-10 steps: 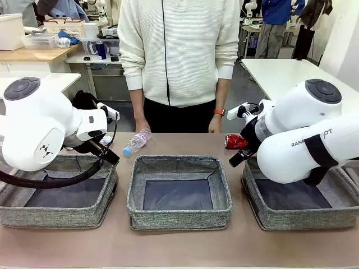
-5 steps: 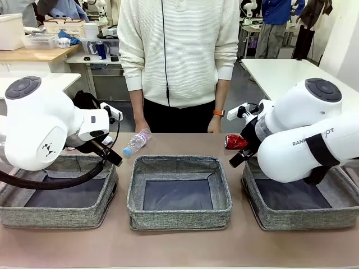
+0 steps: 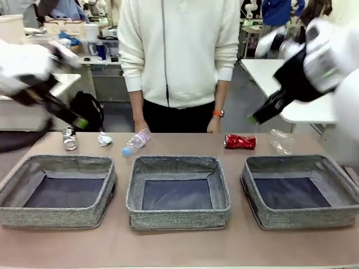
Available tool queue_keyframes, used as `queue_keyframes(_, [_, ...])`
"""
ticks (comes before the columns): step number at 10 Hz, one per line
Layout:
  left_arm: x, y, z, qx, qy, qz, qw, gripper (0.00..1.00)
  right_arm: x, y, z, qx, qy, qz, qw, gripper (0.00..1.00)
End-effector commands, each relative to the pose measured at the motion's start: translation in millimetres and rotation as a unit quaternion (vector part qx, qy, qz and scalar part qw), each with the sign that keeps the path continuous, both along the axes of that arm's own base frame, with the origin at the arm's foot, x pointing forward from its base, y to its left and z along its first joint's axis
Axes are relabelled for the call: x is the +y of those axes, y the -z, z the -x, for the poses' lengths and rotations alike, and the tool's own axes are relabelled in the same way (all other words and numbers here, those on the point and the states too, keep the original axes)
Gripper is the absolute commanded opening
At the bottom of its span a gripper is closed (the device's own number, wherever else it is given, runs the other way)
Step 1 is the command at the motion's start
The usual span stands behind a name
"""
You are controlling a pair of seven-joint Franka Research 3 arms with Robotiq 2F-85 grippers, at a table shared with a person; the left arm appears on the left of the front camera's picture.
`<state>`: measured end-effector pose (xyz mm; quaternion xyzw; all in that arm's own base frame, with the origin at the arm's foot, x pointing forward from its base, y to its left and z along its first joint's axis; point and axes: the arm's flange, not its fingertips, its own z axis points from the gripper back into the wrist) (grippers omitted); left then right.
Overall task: Sort the waste into the appropriate baskets.
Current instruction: Pick up the waste item pointed out by the person.
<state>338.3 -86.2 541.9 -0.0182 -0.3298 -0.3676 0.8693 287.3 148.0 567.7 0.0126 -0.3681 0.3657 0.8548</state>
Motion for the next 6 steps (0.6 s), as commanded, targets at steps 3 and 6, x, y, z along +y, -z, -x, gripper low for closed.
queue_keyframes(3, [0.5, 46.0, 43.7, 0.018, -0.019, -0.042, 0.999, 1.00, -48.7, 61.8, 61.2, 0.026, 0.071, 0.023, 0.997, 1.00])
queue_keyframes(6, [22.5, -21.5, 20.6, 0.036, 0.017, 0.020, 0.999, 1.00, -51.3, -11.4, 36.0, 0.052, 0.029, -0.067, 0.996, 1.00])
